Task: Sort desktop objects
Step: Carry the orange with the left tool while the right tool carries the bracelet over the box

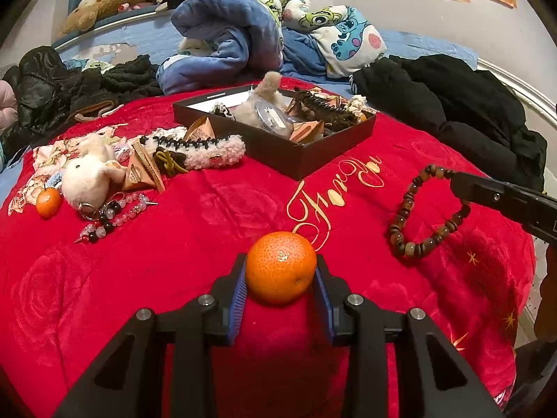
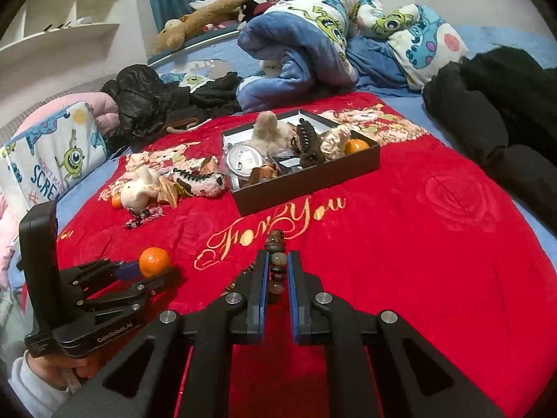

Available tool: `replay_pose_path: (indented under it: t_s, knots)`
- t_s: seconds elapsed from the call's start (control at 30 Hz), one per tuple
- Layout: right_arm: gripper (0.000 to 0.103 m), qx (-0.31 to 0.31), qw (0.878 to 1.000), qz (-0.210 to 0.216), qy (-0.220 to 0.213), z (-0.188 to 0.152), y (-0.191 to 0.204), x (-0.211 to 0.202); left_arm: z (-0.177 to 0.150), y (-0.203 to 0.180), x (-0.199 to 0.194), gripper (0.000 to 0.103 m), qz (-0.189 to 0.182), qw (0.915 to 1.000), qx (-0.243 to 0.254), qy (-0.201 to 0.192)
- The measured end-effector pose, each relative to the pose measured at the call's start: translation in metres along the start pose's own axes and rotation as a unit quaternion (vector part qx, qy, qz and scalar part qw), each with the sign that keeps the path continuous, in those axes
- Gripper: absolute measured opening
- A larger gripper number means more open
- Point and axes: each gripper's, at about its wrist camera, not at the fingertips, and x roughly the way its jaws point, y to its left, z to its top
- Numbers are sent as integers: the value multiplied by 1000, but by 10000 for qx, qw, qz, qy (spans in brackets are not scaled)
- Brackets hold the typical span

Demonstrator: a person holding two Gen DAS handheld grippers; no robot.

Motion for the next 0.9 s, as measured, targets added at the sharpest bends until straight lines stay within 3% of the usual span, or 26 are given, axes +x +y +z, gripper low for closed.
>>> replay_pose_path:
  t_s: [0.47, 0.9]
  knots:
    - [10, 479, 9964, 531, -455, 50, 6, 36, 54, -5, 14, 37, 46, 9996, 223, -192]
    - [10, 549, 9927, 856, -644, 122, -7, 101, 122, 8, 90, 37, 27, 9999, 61, -102]
